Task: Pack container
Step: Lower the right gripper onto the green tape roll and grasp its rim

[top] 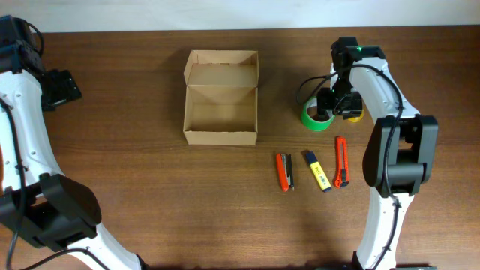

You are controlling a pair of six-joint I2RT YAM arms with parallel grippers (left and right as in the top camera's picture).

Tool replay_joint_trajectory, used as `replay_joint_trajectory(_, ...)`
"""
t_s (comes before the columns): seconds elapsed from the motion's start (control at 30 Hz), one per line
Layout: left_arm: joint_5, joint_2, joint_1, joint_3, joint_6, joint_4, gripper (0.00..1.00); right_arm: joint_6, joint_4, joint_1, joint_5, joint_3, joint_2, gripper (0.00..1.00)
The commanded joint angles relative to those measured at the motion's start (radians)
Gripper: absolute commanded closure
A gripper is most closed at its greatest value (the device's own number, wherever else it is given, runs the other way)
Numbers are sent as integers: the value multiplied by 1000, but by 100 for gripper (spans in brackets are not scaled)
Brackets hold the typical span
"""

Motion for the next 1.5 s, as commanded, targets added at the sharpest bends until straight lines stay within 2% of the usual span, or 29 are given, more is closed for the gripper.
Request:
replay_joint_trajectory(0.0, -8, -24, -1, -3, 16, 2, 0, -3, -1, -2, 11, 15, 26, 35)
replay_joint_trajectory(0.27, -8, -24, -1, -3, 16, 2, 0, 11, 6, -1, 8, 15, 26, 40)
replay_joint_trajectory(0.63, -8, -24, -1, -3, 16, 2, 0, 38, 0, 1, -7, -7, 26, 41)
replay_joint_trajectory(1.03, -8, -24, -1, -3, 16, 2, 0, 35, 18, -1, -7, -26, 35, 64)
replay_joint_trajectory(1.07, -8, -24, -1, -3, 16, 2, 0, 35, 18, -1, -7, -26, 35, 67)
replay_joint_trajectory(1.17, -8, -24, -1, -3, 16, 2, 0, 35, 18, -1, -7, -26, 35, 91)
replay_joint_trajectory(1.23, -8, -24, -1, -3, 16, 2, 0, 35, 18, -1, -7, -26, 35, 96)
replay_joint_trajectory(1.47, -8, -24, -1, -3, 16, 2, 0, 16, 10, 0, -5, -26, 35, 96)
